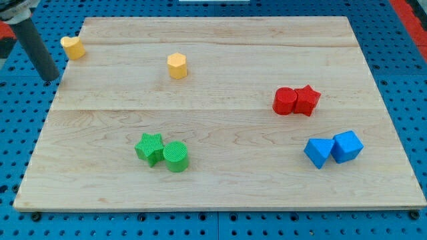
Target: Move the yellow heart down a bit
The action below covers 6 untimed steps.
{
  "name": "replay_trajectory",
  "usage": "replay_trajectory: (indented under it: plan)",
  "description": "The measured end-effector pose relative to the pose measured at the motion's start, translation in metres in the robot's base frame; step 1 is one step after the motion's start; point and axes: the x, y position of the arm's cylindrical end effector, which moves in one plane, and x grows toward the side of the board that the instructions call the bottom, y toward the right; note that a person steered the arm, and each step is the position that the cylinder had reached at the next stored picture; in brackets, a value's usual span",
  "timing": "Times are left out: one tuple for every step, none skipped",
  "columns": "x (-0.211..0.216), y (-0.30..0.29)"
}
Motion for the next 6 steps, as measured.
replay_trajectory:
  plan:
    - [-0.081, 0.005]
    - [-0.095, 0.004]
    - [-0.102, 0.02]
    - [-0.115, 0.079]
    - [-0.114, 0.086]
    - [-0.105, 0.086]
